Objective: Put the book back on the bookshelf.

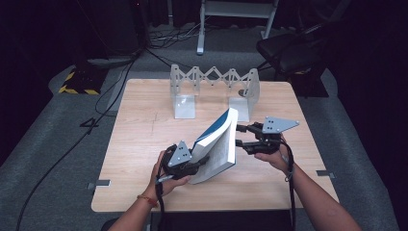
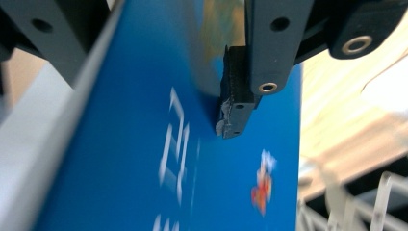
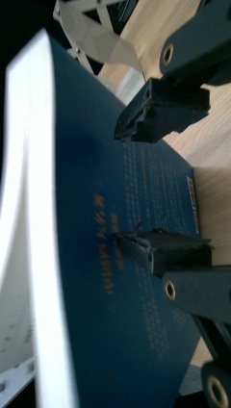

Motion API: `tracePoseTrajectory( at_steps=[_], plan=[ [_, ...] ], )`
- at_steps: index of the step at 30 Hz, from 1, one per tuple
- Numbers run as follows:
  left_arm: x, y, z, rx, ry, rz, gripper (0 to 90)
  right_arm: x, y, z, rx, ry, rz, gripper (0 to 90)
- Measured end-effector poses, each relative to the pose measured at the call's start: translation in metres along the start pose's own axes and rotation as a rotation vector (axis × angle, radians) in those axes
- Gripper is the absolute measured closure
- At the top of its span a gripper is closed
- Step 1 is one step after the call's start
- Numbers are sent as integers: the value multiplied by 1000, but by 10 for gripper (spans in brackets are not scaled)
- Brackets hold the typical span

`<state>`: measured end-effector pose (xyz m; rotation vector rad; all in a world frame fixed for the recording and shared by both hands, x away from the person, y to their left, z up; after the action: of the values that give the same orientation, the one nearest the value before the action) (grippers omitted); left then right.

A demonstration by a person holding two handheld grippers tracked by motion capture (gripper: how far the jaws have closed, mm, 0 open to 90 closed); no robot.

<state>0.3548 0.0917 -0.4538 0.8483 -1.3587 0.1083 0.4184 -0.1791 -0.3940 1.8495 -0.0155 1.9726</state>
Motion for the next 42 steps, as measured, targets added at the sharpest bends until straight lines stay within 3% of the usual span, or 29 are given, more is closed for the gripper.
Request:
tracePoseTrajectory(
  at_steps=[3,7,13,14,16,22,27,32,36,42],
  plan=[
    [-7,2,-3,8,30,0,621,0,-10,-3,2,0,-13,436],
    [-10,4,-10,-22,58,28,664,-1,-21,-3,11,-14,-19,420],
    [-6,-2,-8,-48,73,57,691,-5,-17,0,5,-21,-21,384],
    [-3,-8,-8,-72,85,59,689,-7,-11,2,-10,-21,-19,384],
    [-1,-10,-7,-77,77,61,694,-8,-7,4,-15,-22,-21,385],
    [16,-46,5,-167,83,87,694,-12,21,13,-58,-33,-5,388],
    [25,-61,11,-178,44,93,686,-20,45,19,-109,-35,-12,385],
    [26,-56,14,-179,40,102,638,-28,53,16,-118,-54,14,408],
    [27,-46,17,-174,13,96,603,-33,49,12,-119,-63,-5,418],
    [25,-34,22,-155,-19,61,569,-38,34,-6,-76,-11,-70,432]
  ],
)
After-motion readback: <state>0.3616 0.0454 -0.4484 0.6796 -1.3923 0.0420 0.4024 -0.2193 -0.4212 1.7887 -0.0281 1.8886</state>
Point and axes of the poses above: each handheld gripper's, and its own axes: y roughly backward along the jaws, x roughly out of its top, z roughly to its right, the point moved 2 cm from there along -y, roughly forward along the jaws, and after that the axes turned 4 degrees about y, right-handed, at the moved point
